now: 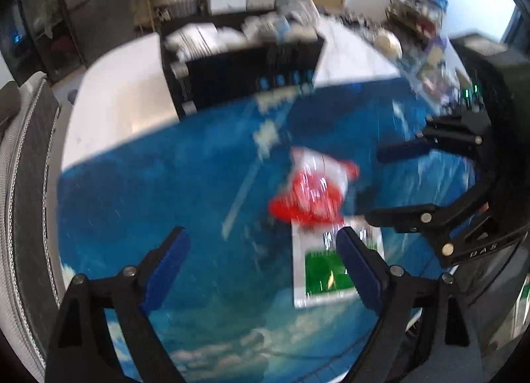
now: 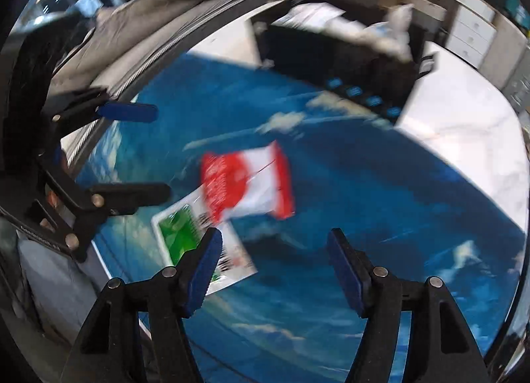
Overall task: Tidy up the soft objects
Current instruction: 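Open both tools over the box and move back to the table, then grasp the red balloon glue packet with the right tool while the left grasps the green sachet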
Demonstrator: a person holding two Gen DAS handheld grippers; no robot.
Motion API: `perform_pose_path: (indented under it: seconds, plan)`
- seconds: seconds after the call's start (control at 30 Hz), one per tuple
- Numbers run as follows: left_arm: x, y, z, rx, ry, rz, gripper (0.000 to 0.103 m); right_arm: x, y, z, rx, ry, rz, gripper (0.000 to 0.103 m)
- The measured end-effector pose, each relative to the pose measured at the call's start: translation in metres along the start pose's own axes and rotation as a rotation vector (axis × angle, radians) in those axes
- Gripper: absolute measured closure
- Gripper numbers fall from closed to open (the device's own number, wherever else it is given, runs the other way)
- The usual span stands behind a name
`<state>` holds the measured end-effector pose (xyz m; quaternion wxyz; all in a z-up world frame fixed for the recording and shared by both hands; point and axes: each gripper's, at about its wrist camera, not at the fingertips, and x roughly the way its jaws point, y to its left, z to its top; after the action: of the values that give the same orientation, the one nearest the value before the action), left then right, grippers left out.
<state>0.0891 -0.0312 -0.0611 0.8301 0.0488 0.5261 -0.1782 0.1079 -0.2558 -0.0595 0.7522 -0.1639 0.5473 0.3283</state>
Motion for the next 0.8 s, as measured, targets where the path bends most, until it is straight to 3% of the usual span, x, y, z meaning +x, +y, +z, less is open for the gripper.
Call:
perform_pose_path:
  seconds: [0.2, 0.33, 0.43, 0.5, 0.63, 0.8]
  plan:
    - [0.006, -0.047, -0.022, 0.151, 0.044, -0.019, 0.013, -0.004, 0.000, 0.000, -0.006, 0.012, -0.024, 0.036]
    - [0.018, -0.063, -0.029, 0.149, 0.078, -0.062, 0.013, 0.002, -0.014, 0.000, 0.015, 0.031, -0.046, 0.036]
    - [0.030, -0.072, -0.029, 0.159, 0.096, -0.040, 0.010, 0.009, -0.020, -0.001, 0.022, 0.040, -0.073, 0.035]
    - [0.033, -0.080, -0.030, 0.176, 0.062, -0.004, 0.011, 0.009, -0.022, 0.001, 0.028, 0.040, -0.083, 0.035]
    - [0.030, -0.074, -0.027, 0.183, 0.053, 0.002, 0.027, 0.006, -0.029, 0.002, 0.056, 0.023, -0.055, 0.035]
    - [0.022, -0.046, -0.028, 0.118, 0.042, 0.032, 0.029, 0.003, -0.028, 0.006, 0.072, -0.001, -0.029, 0.036]
